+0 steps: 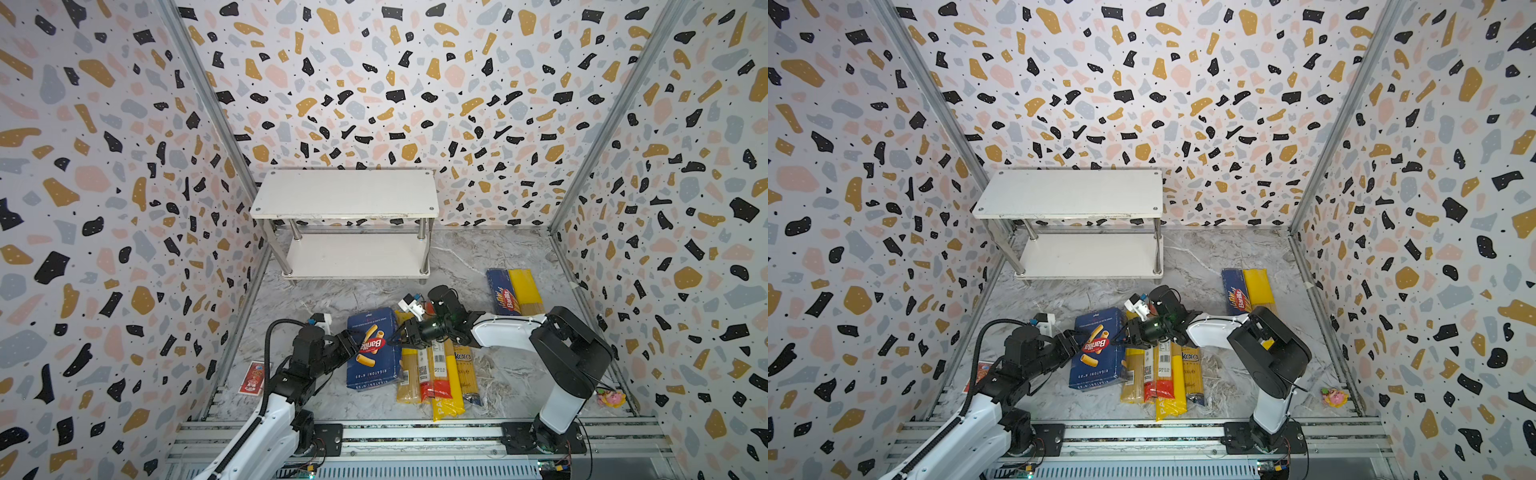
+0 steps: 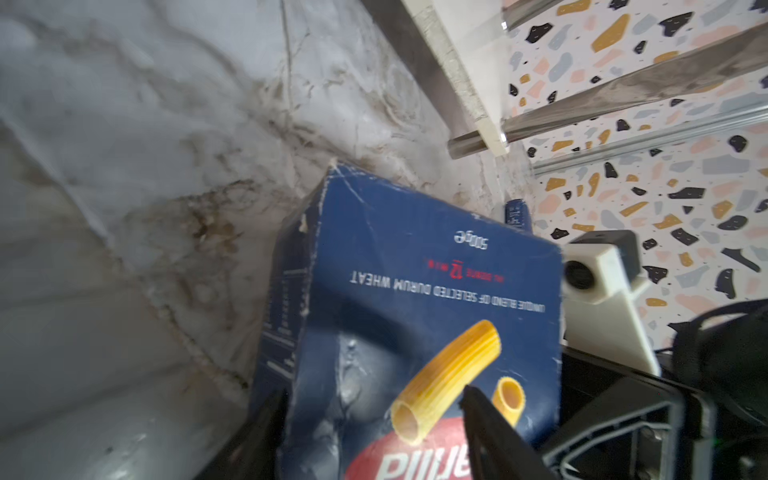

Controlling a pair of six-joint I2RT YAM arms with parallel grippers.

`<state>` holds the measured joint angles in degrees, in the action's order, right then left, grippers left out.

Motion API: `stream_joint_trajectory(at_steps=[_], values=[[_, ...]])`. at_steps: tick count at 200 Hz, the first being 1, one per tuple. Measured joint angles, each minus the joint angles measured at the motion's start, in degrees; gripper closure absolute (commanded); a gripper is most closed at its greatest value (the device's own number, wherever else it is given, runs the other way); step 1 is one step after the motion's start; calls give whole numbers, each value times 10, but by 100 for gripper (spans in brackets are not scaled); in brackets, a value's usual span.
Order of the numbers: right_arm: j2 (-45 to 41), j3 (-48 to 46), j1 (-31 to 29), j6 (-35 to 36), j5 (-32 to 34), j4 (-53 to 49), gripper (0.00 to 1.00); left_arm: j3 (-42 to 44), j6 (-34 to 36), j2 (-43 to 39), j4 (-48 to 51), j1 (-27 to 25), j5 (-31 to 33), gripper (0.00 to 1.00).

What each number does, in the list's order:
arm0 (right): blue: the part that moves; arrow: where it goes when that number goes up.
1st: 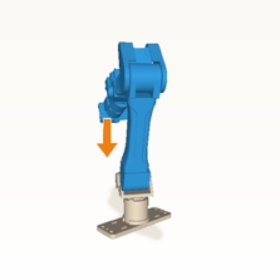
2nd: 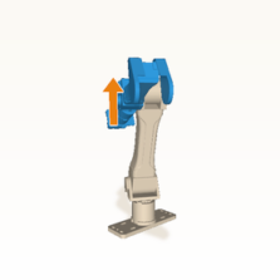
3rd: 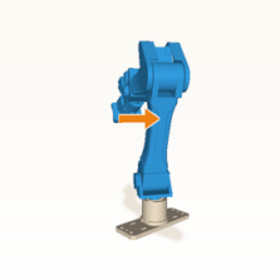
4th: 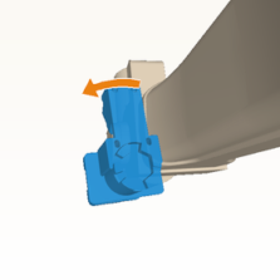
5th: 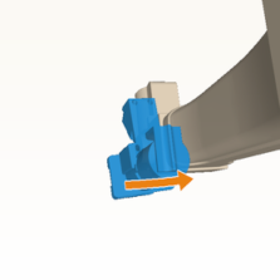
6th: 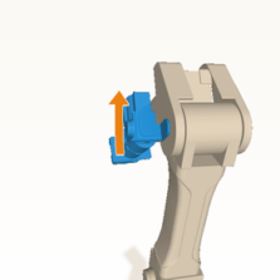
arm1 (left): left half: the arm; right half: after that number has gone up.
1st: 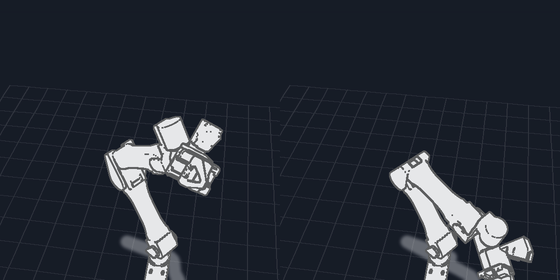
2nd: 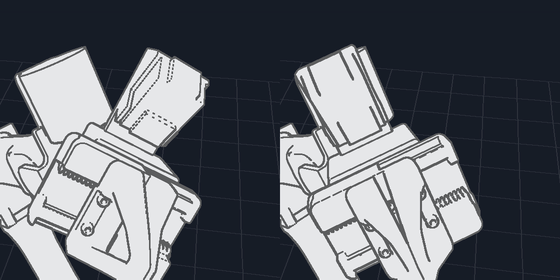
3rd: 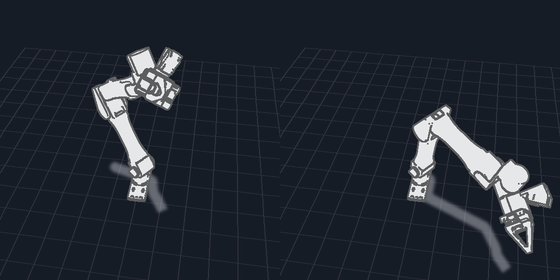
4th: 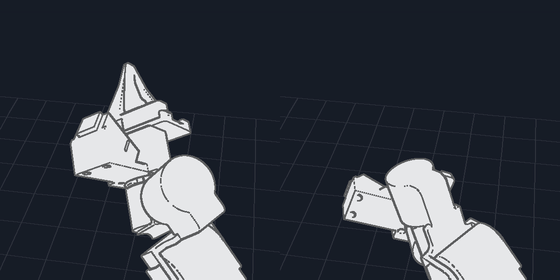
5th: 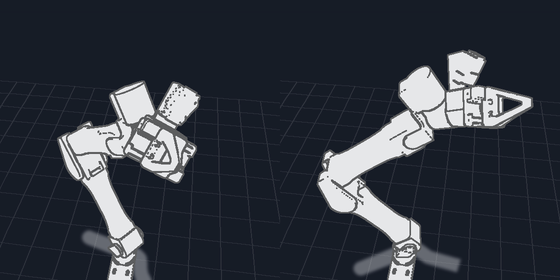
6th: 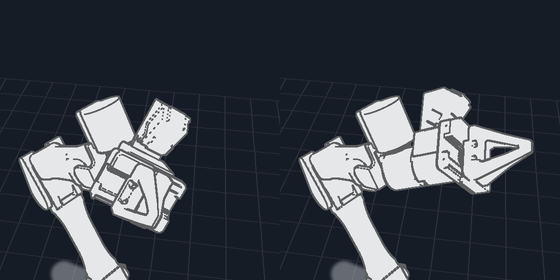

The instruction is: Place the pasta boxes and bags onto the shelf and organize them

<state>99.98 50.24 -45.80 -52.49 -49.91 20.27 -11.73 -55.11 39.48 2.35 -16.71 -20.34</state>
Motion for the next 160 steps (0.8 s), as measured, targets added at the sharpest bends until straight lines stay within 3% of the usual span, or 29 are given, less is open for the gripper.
stream_joint_trajectory(at_steps=[18,49,83,95,128,160], values=[[-2,0,0,12,0,-13,53,28,-6,10,-21,0,-3,63],[-2,0,3,31,0,-37,48,48,-15,20,-68,0,-5,67],[-1,0,3,54,4,-63,28,72,-17,52,-145,0,-15,76],[1,0,3,63,6,-67,25,81,-18,69,-184,0,-20,81],[19,5,3,64,-1,-68,15,91,-23,136,-289,3,-23,83],[34,20,3,60,-11,-66,14,96,-21,165,-336,9,-24,81]])
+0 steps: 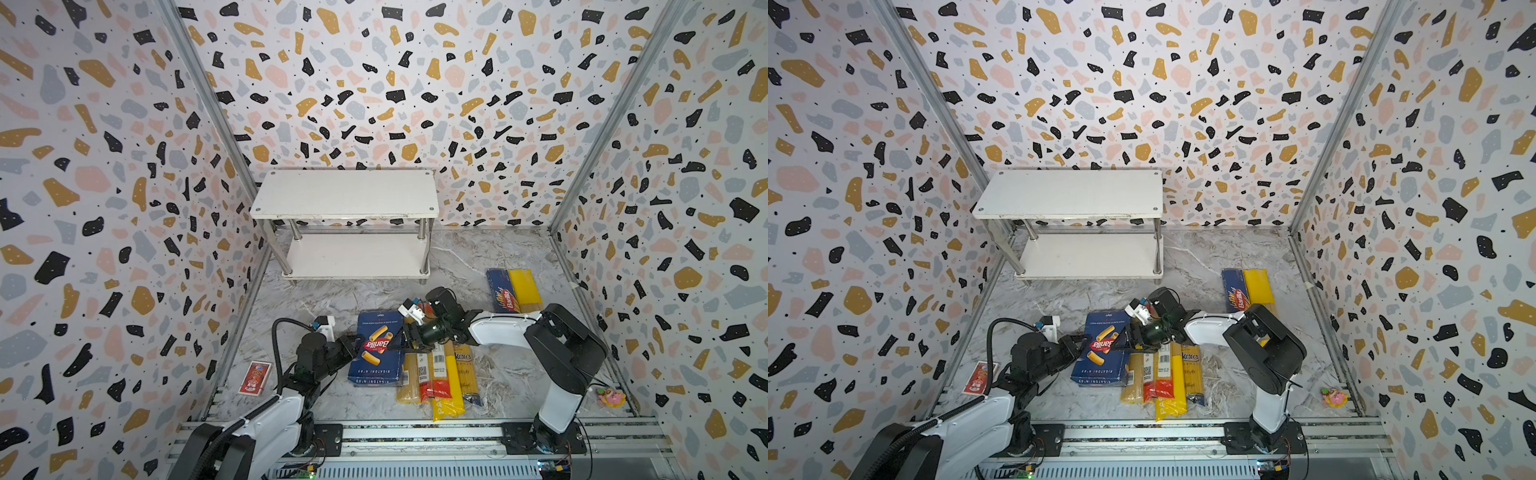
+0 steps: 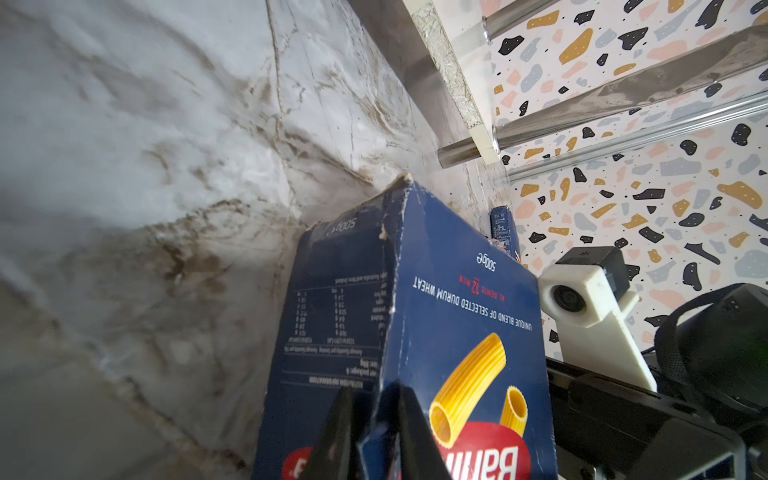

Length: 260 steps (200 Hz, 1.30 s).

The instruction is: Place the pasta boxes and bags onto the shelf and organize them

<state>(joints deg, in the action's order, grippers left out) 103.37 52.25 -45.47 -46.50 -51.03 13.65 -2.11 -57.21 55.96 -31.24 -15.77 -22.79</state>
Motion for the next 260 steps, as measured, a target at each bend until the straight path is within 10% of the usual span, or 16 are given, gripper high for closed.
stream_joint_trajectory(at_steps=[155,216,237,260], values=[[89,101,-28,-54,31,4,10,10,5,-63,44,14,59,79],[106,113,-32,-48,63,-3,48,10,15,-86,63,15,64,76],[106,112,-32,-57,63,-3,59,10,15,-91,63,15,64,64],[106,112,-32,-61,63,1,60,-3,26,-99,77,15,51,29]])
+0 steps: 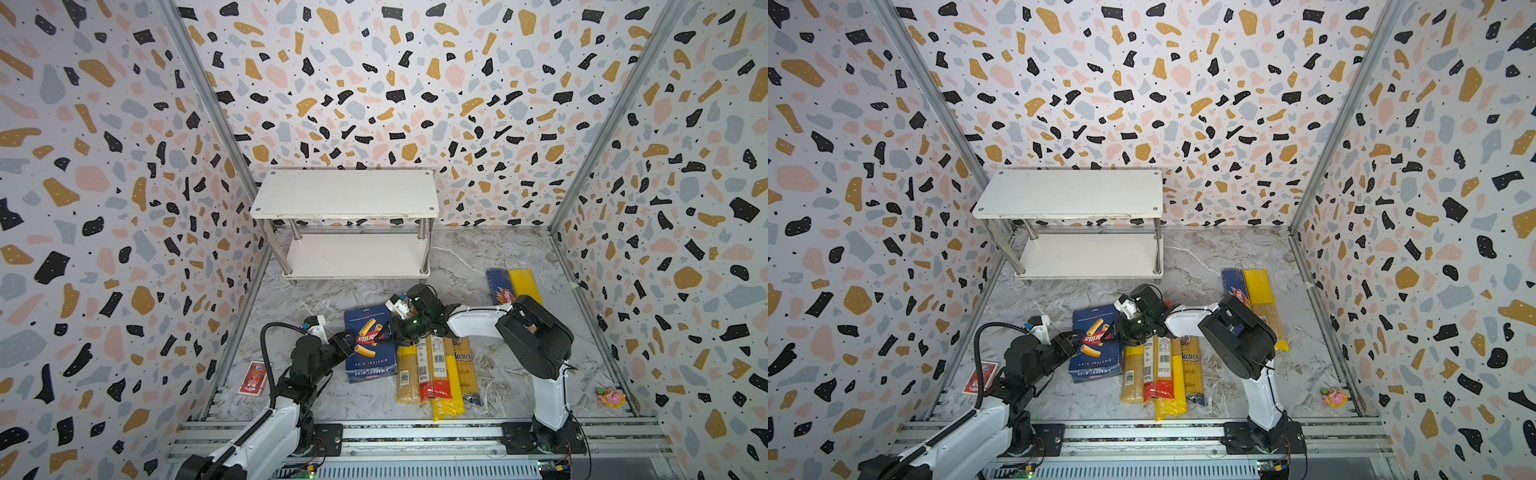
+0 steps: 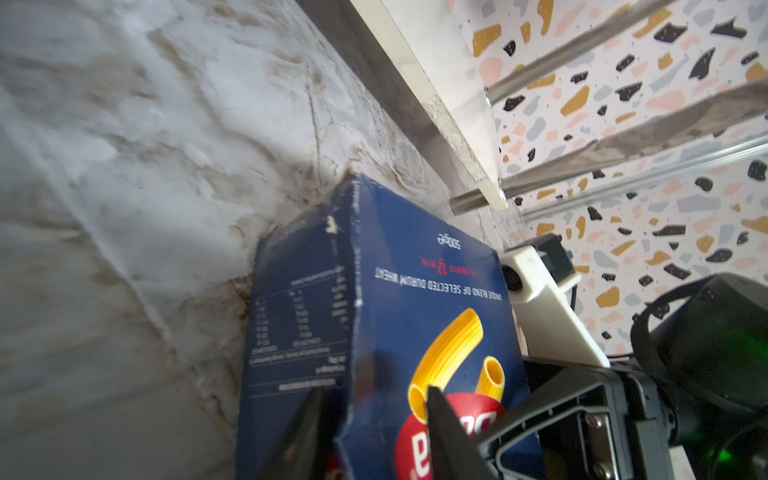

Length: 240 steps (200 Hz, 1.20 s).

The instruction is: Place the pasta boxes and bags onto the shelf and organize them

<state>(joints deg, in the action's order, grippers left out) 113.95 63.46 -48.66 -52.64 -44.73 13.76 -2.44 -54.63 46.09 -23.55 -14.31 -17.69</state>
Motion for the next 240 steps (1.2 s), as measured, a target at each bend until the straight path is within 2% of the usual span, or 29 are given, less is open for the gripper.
stream_joint_trajectory(at_steps=[27,52,75,118,153,183,216,240], values=[[-1,-11,0,-2,-1,21,61,-43,34,-24,79,-5,-22,0],[-21,-36,-2,4,-2,33,61,-84,63,-51,176,-16,-35,1],[-57,-52,-6,23,-5,2,61,-113,77,-69,257,-22,-38,1],[-140,-64,-12,69,-6,-75,61,-195,112,-81,380,-20,12,1],[-189,-71,3,93,-7,-97,62,-248,126,-90,429,-18,63,1],[-199,-105,20,94,-5,-97,62,-257,135,-90,460,-18,89,1],[-196,-130,33,94,2,-102,67,-252,134,-87,478,-18,93,0],[-193,-147,46,77,-13,-69,67,-240,132,-87,485,-18,92,0]])
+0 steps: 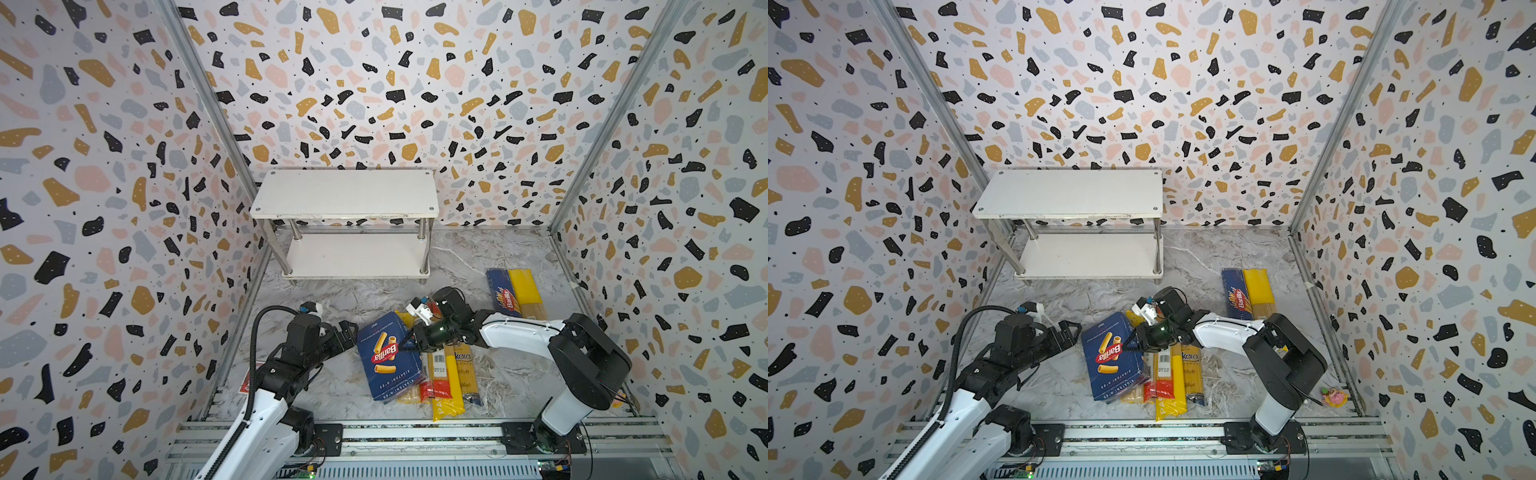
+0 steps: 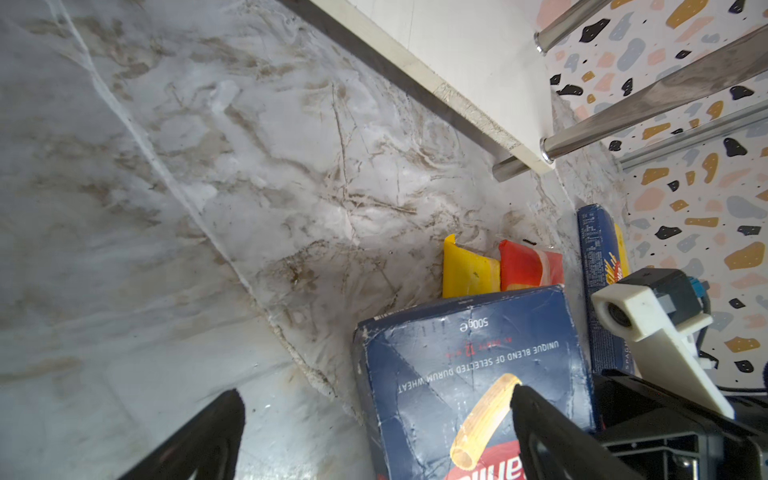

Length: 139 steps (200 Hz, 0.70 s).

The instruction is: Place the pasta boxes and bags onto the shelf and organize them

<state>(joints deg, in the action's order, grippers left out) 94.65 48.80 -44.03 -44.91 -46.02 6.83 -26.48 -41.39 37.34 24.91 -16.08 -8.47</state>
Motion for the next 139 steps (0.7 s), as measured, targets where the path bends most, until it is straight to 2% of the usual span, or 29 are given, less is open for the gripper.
stream_joint_trajectory(at_steps=[42,84,139], values=[[-9,-4,16,-5,-9,3,67,0,-2,4,6,0,1,0],[-72,0,29,-8,-9,-21,67,-12,0,7,21,0,17,1],[-133,62,53,-9,-16,-70,66,-36,0,13,21,0,30,1]])
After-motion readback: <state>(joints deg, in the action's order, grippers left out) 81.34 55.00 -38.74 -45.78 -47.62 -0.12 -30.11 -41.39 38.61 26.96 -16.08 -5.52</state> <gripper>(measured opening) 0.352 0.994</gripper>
